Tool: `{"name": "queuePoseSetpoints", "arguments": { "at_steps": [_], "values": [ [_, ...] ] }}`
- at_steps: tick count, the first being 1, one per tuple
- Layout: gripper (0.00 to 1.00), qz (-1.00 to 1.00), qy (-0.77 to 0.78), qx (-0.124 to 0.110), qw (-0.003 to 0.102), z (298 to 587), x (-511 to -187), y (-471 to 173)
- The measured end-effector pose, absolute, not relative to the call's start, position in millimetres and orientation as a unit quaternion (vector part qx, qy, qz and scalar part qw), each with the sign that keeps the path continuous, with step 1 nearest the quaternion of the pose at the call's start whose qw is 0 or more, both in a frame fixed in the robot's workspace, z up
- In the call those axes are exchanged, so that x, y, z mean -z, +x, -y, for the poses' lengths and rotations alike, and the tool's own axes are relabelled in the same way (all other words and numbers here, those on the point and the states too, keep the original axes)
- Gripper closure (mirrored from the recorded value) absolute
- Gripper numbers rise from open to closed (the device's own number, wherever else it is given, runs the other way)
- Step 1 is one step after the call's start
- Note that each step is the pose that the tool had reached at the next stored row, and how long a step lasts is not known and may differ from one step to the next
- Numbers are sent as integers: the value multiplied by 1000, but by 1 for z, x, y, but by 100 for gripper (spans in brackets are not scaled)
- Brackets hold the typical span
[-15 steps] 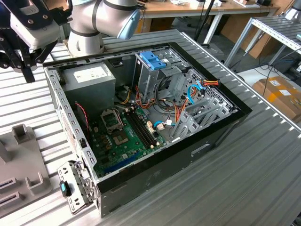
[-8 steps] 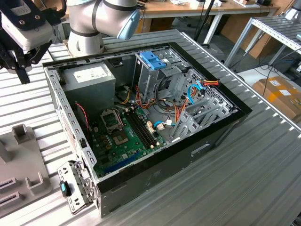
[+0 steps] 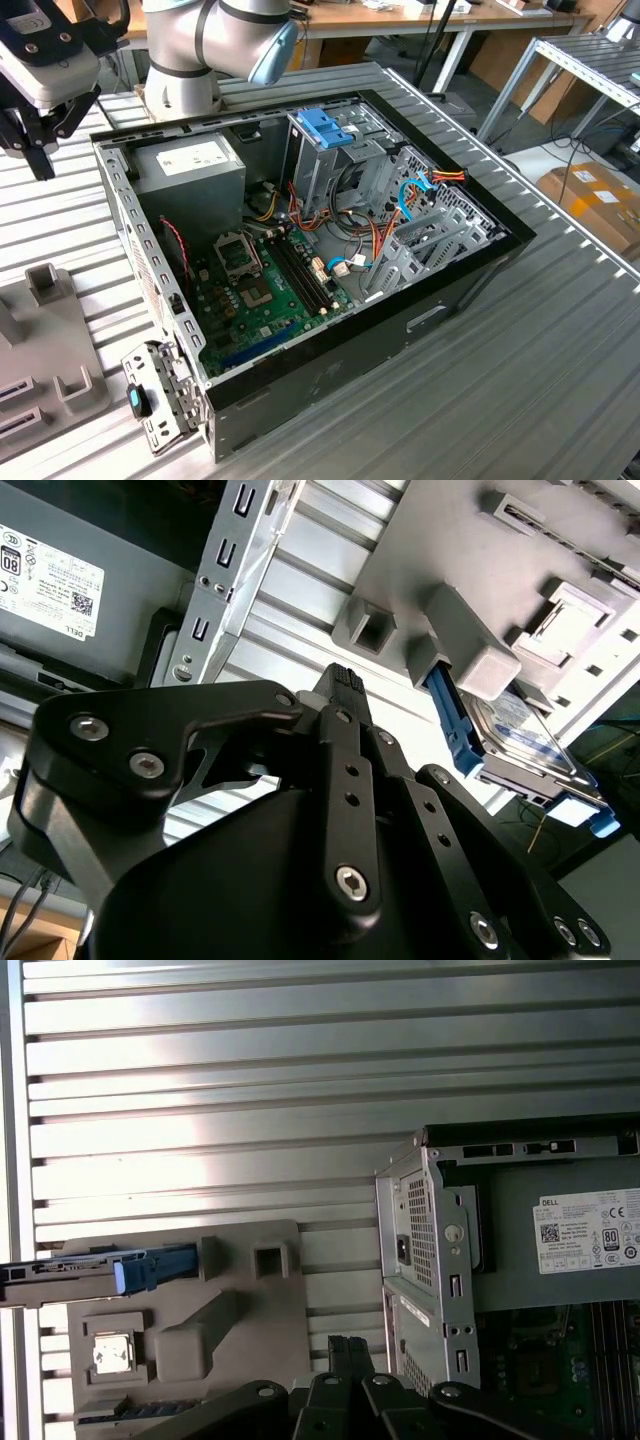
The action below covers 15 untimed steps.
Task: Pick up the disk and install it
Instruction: 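Reach for the disk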
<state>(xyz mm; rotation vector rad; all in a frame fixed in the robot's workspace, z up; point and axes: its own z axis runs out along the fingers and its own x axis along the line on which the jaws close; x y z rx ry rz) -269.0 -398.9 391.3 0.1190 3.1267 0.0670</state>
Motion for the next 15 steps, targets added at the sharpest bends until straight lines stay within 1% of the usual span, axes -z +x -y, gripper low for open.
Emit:
{"name": "queuePoseSetpoints", "arguments": {
  "at_steps": [15],
  "values": [
    [89,-999,38,-21,6,399,-391,-273]
  ]
}}
